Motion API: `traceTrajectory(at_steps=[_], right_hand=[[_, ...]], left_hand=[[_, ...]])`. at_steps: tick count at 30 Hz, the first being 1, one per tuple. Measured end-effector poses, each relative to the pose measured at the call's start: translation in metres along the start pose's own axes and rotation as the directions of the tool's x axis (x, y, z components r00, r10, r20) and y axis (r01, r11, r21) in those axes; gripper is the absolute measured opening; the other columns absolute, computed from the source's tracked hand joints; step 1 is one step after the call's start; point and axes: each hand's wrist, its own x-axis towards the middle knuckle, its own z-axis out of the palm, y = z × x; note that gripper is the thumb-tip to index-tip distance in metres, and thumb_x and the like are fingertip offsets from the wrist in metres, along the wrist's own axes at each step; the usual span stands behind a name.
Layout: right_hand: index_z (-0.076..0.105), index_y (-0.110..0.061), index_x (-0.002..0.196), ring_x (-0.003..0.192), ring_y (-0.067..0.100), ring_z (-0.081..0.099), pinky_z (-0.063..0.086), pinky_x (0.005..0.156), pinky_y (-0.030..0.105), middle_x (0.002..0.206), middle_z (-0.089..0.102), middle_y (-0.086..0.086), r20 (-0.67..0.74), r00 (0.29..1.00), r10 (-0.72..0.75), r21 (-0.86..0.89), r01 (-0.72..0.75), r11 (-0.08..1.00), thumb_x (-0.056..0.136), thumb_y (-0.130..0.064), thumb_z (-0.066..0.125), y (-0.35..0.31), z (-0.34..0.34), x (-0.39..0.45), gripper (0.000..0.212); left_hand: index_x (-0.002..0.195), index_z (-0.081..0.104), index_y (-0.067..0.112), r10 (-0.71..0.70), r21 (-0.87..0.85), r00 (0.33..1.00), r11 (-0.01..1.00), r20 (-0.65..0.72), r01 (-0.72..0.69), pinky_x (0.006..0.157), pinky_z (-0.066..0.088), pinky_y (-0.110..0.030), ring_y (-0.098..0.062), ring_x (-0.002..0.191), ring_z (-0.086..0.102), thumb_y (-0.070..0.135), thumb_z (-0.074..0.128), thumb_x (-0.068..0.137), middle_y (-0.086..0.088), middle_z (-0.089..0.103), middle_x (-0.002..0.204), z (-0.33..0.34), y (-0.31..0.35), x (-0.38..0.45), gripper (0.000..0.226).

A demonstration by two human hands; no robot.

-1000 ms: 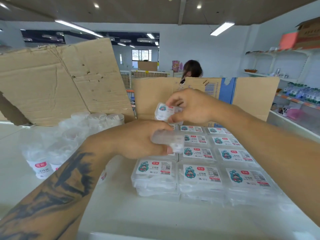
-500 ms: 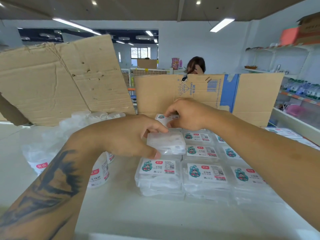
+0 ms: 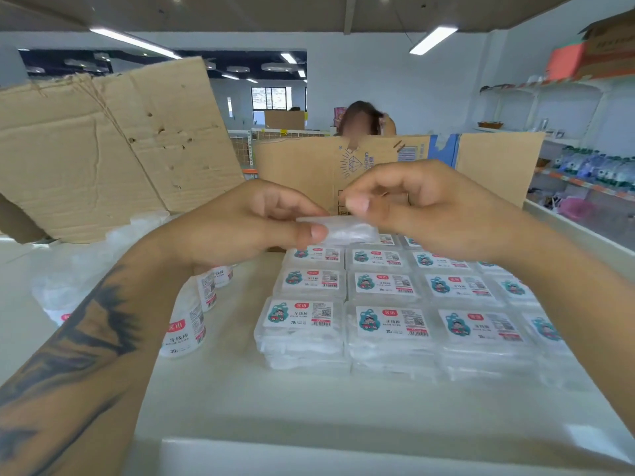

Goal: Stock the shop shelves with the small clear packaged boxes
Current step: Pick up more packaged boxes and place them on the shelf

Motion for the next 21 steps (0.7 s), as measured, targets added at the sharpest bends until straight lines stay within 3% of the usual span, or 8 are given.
traceTrajectory(at_steps=[2,5,8,12,14,16,19,21], right_hand=[[0.073,-0.024,0.108,0.089,0.003,0.070,0.053,0.077,0.017,0.099,0.074,-0.012,0.015,1.000,-0.013,0.011,0.013,1.000,0.084,-0.037,0.077,0.008,0.005,-0.010,0.027],[0.072,-0.025,0.110,0.091,0.008,0.071,0.057,0.081,0.027,0.100,0.074,-0.013,-0.035,0.999,-0.013,-0.018,0.013,1.000,0.085,-0.020,0.082,0.021,0.009,-0.013,0.027],[0.070,-0.019,0.113,0.082,0.015,0.071,0.060,0.076,0.033,0.100,0.075,0.000,-0.111,0.993,-0.027,0.100,0.038,0.994,0.085,-0.014,0.081,0.025,0.009,-0.014,0.030],[0.063,-0.019,0.115,0.070,0.019,0.066,0.058,0.068,0.038,0.093,0.075,0.013,-0.215,0.976,0.025,0.272,0.036,0.962,0.086,-0.014,0.080,0.028,0.010,-0.016,0.034],[0.061,-0.022,0.115,0.072,0.033,0.063,0.060,0.069,0.043,0.093,0.073,0.021,-0.238,0.969,0.064,0.340,0.021,0.940,0.086,-0.017,0.081,0.029,0.012,-0.015,0.036],[0.059,-0.019,0.115,0.079,0.043,0.063,0.060,0.070,0.043,0.099,0.071,0.029,-0.255,0.959,0.120,0.450,0.008,0.893,0.082,-0.021,0.084,0.027,0.014,-0.015,0.042],[0.056,-0.013,0.112,0.083,0.034,0.066,0.059,0.068,0.037,0.105,0.073,0.026,-0.214,0.954,0.209,0.675,-0.010,0.738,0.071,-0.021,0.084,0.020,0.017,-0.015,0.050],[0.056,-0.012,0.108,0.080,0.027,0.067,0.058,0.067,0.034,0.106,0.074,0.023,-0.172,0.953,0.250,0.723,-0.050,0.689,0.067,-0.021,0.081,0.018,0.018,-0.014,0.050]], left_hand=[[0.119,0.073,0.005,0.007,-0.076,1.000,0.997,-0.014,-0.008,0.103,0.053,-0.045,-0.036,0.110,0.070,0.028,0.072,0.089,-0.020,0.075,0.112,0.001,0.001,0.000,0.038],[0.115,0.074,0.003,-0.004,-0.191,0.999,0.982,-0.034,-0.003,0.093,0.058,-0.037,-0.036,0.101,0.071,0.030,0.067,0.088,-0.023,0.074,0.112,0.006,0.002,-0.001,0.039],[0.114,0.074,0.006,-0.008,-0.251,0.995,0.968,-0.102,-0.018,0.085,0.061,-0.038,-0.035,0.091,0.071,0.036,0.067,0.088,-0.019,0.076,0.108,0.012,0.007,0.000,0.041],[0.111,0.073,0.009,0.024,-0.203,0.975,0.977,-0.221,-0.070,0.078,0.063,-0.042,-0.042,0.085,0.072,0.040,0.068,0.087,-0.014,0.078,0.098,0.020,0.015,-0.001,0.040],[0.112,0.072,0.008,0.053,-0.178,0.964,0.979,-0.262,-0.102,0.078,0.062,-0.046,-0.045,0.086,0.073,0.035,0.069,0.082,-0.015,0.078,0.096,0.023,0.018,-0.002,0.041],[0.113,0.070,0.005,0.060,-0.204,0.957,0.972,-0.284,-0.121,0.080,0.061,-0.048,-0.047,0.087,0.072,0.031,0.070,0.082,-0.019,0.077,0.096,0.024,0.019,-0.001,0.041],[0.113,0.070,0.006,0.021,-0.347,0.960,0.930,-0.280,-0.122,0.081,0.062,-0.045,-0.044,0.087,0.075,0.028,0.069,0.085,-0.019,0.077,0.101,0.025,0.020,-0.001,0.036],[0.118,0.069,0.004,-0.008,-0.422,0.961,0.899,-0.277,-0.114,0.086,0.061,-0.046,-0.041,0.090,0.075,0.026,0.067,0.086,-0.019,0.077,0.106,0.027,0.021,0.000,0.039]])
